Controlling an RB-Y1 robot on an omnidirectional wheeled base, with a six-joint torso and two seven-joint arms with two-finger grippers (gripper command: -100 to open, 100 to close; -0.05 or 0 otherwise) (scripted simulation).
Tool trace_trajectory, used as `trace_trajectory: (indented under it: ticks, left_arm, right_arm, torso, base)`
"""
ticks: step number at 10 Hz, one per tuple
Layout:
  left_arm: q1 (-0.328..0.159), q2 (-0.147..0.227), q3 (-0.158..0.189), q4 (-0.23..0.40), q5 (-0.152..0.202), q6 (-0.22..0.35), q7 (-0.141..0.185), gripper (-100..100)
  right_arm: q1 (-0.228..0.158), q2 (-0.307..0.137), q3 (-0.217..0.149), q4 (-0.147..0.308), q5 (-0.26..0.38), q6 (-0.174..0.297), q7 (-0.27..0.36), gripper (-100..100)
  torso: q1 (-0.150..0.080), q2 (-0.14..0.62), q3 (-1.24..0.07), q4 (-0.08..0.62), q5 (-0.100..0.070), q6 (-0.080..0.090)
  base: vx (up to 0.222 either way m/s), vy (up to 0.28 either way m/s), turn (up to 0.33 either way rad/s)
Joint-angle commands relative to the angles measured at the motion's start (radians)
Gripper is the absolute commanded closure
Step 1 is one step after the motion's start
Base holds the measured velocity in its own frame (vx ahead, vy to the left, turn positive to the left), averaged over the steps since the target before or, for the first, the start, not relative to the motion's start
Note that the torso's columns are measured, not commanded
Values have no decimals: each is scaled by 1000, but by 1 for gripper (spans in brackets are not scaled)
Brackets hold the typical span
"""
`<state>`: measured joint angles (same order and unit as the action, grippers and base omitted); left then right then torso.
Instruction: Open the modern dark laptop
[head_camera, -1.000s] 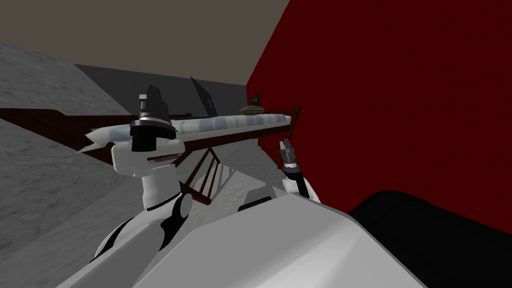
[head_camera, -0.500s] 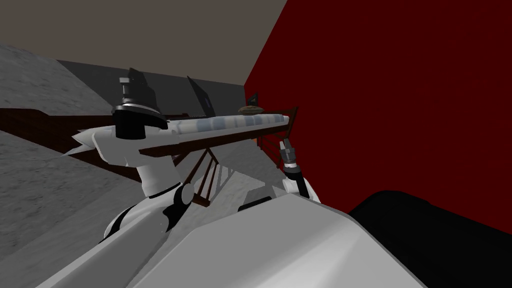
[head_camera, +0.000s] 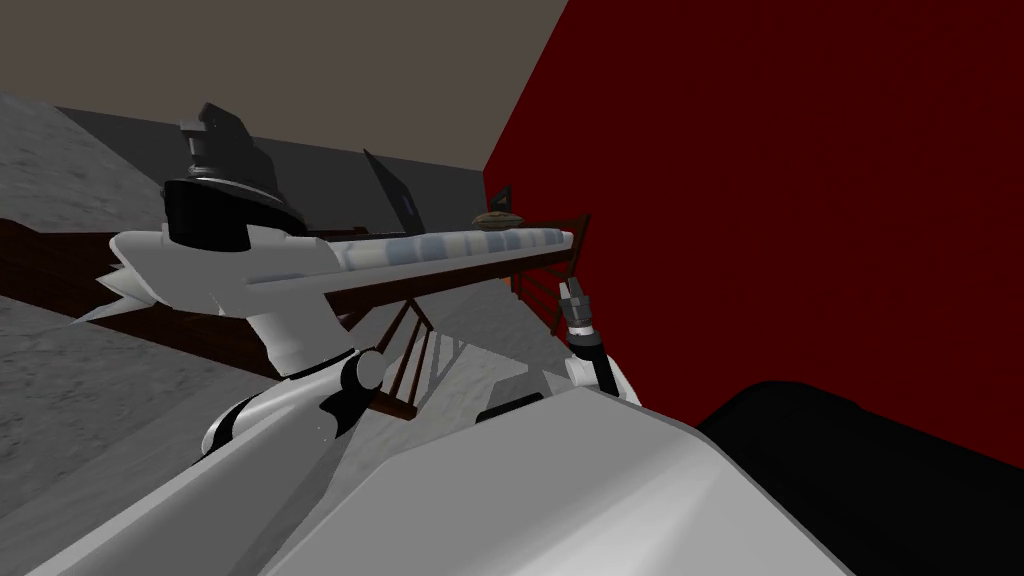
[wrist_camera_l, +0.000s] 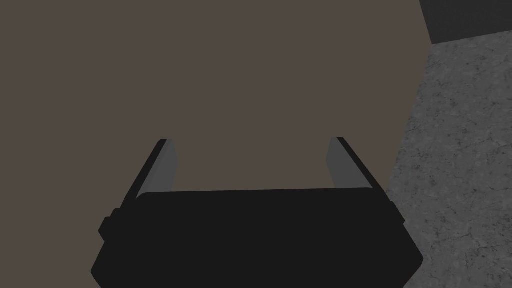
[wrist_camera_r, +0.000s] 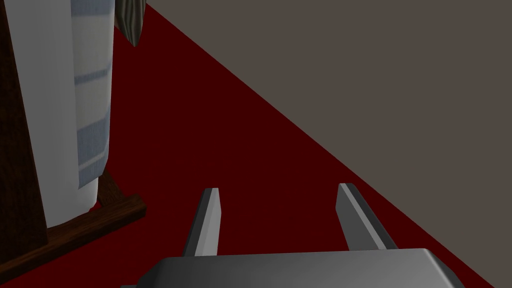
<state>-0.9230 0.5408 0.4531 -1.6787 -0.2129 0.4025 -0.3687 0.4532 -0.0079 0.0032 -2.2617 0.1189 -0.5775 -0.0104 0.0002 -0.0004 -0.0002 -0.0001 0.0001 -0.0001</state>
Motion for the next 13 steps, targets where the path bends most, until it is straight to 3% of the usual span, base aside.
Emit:
trace_trajectory:
  ticks: [1,3,4,6,7,9,10,12,13]
  left_arm:
    - [-82,11,23,59,-30,63,-34,-100]
    - [-138,11,23,63,-30,72,-34,-100]
    - [-164,20,44,101,-55,126,-62,-100]
    - [-220,20,44,112,-55,132,-62,-100]
    - [-251,26,64,161,-79,173,-89,-100]
    - [-301,26,64,161,-79,192,-89,-100]
    - [-334,31,82,207,-103,239,-115,-100]
    - [-380,31,82,210,-103,251,-115,-100]
    - [-414,33,98,249,-127,305,-140,-100]
  right_arm:
    - [0,0,0,0,0,0,0,0]
    - [0,0,0,0,0,0,0,0]
    - [0,0,0,0,0,0,0,0]
    - [0,0,0,0,0,0,0,0]
    - [0,0,0,0,0,0,0,0]
    - [0,0,0,0,0,0,0,0]
    - [0,0,0,0,0,0,0,0]
    - [0,0,0,0,0,0,0,0]
    - [0,0,0,0,0,0,0,0]
  torso:
    - [-1,1,0,0,0,0]
    - [0,0,0,0,0,0]
    - [0,1,0,0,0,0]
    - [0,0,0,0,0,0]
    - [0,1,0,0,0,0]
    - [0,0,0,0,0,0]
    - [-1,1,0,0,0,0]
    - [0,0,0,0,0,0]
    - [-1,1,0,0,0,0]
  base:
    - [12,14,-92]
    - [11,14,-38]
    - [19,14,-103]
    - [15,17,-27]
    - [18,24,-100]
    - [20,19,-25]
    - [25,17,-77]
    - [25,16,-31]
    - [35,20,-90]
